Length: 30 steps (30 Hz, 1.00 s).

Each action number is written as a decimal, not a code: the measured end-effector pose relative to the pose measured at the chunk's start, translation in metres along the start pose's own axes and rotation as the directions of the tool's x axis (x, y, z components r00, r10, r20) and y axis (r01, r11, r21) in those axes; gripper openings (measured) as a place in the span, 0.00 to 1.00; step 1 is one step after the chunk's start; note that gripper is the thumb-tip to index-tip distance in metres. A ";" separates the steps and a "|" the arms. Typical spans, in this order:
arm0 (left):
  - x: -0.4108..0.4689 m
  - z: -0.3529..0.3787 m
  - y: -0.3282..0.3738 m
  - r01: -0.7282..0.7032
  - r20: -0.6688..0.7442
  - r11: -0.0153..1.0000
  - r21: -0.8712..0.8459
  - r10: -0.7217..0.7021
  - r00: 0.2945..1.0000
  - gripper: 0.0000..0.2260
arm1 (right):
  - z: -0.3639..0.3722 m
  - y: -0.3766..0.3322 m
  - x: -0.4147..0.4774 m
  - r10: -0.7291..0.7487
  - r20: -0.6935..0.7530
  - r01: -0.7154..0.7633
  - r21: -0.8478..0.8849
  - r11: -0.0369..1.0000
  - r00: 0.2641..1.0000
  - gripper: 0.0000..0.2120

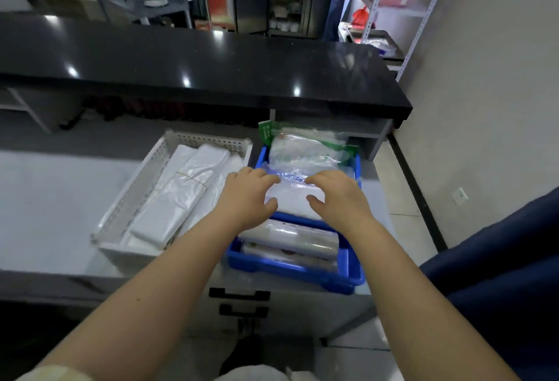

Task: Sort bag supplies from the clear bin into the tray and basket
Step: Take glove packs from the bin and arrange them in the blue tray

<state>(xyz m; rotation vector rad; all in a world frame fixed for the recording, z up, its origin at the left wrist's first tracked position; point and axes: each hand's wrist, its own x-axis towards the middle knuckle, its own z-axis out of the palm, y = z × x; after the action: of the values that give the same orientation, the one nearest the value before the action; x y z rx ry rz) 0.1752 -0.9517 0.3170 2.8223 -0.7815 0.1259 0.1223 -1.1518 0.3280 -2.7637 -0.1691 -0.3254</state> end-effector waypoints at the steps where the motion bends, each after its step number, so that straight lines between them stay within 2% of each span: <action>1: -0.009 -0.004 0.001 0.025 -0.013 1.000 0.001 -0.025 1.000 0.21 | -0.002 -0.003 -0.004 -0.008 0.009 0.008 0.000 1.000 1.000 0.14; 5: -0.043 -0.015 0.009 0.112 -0.044 0.994 0.003 -0.112 0.993 0.20 | -0.006 -0.014 -0.021 -0.067 0.027 0.066 0.008 0.998 0.997 0.15; 11: -0.087 -0.031 0.015 0.169 -0.049 0.985 -0.029 -0.170 0.984 0.21 | -0.011 -0.042 -0.041 -0.106 -0.004 0.106 0.033 0.994 0.994 0.14; 16: -0.131 -0.044 -0.017 0.238 -0.091 0.970 -0.054 -0.242 0.966 0.19 | -0.001 -0.098 -0.045 -0.212 -0.020 0.213 0.060 0.975 0.977 0.13; 24: -0.240 -0.090 -0.138 0.370 -0.194 0.926 -0.076 -0.378 0.905 0.19 | 0.050 -0.256 -0.031 -0.386 -0.025 0.387 0.118 0.915 0.922 0.14; 30: -0.361 -0.137 -0.259 0.487 -0.218 0.873 -0.022 -0.480 0.850 0.19 | 0.123 -0.430 -0.025 -0.508 -0.041 0.503 0.229 0.834 0.861 0.14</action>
<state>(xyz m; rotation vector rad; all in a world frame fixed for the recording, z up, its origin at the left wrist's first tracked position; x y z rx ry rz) -0.0032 -0.5238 0.3548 2.8697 -0.0060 0.3602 0.0559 -0.7091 0.3516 -2.4471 -0.8977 -0.3787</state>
